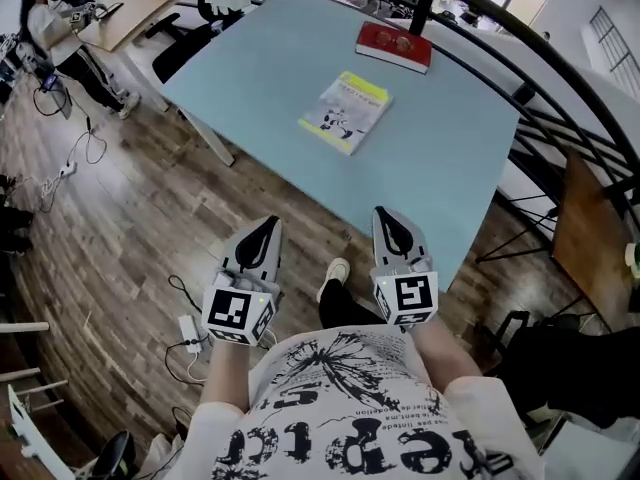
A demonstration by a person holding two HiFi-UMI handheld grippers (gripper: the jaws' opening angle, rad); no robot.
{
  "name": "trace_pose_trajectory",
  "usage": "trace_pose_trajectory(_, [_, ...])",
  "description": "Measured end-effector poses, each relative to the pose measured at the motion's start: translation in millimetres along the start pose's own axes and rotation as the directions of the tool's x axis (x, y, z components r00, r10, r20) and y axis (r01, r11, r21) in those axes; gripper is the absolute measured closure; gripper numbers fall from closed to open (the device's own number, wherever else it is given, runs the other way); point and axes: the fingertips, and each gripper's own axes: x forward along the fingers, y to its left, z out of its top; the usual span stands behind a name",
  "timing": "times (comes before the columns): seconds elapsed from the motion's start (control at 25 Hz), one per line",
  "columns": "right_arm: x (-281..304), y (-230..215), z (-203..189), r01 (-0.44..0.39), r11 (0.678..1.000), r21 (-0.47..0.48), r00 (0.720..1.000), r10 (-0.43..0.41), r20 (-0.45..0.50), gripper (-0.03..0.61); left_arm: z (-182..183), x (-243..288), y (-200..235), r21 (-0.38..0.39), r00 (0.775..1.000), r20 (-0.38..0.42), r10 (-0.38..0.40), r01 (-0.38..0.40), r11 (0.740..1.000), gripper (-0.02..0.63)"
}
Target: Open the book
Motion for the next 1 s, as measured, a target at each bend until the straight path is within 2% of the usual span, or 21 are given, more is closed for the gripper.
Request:
trace_pose_trajectory(0.28, [94.7, -68.0, 6.8, 0.027, 1.0, 0.015, 1.0, -0.027, -0.004, 0.568, 25.3, 115.6, 34.4, 0.059, 0.999, -0.018, -0.044, 0.045, 0.997, 0.594])
trace_pose_trajectory(0.6, [121.7, -109.5, -1.8, 0.1, 0.994, 0.039, 0.994, -0.099, -0.037, 0.568, 18.6, 188.8, 37.3, 0.067, 0.988, -0.078, -0.136, 0.142, 0.988, 0.594])
trace_pose_trajectory(0.72, [128.9, -121.1, -7.7, 0.14, 0.99, 0.031, 0.989, -0.138, -0.057, 0.568, 11.2, 214.8, 35.8, 0.087, 0.974, -0.12, -0.194, 0.205, 0.975, 0.594])
trace_pose_trajectory(0.88, [134.4, -136.4, -11.6, 0.24, 0.97, 0.046, 0.968, -0.235, -0.084, 0.568, 3.7, 248.4, 38.8, 0.098, 0.945, -0.16, -0.286, 0.303, 0.948, 0.594])
trace_pose_trajectory(1.0, [139.4, -143.6, -14.6, 0.329, 0.942, 0.069, 0.94, -0.32, -0.116, 0.568, -6.4, 274.6, 43.1, 0.104, 0.907, -0.215, -0.363, 0.391, 0.915, 0.594])
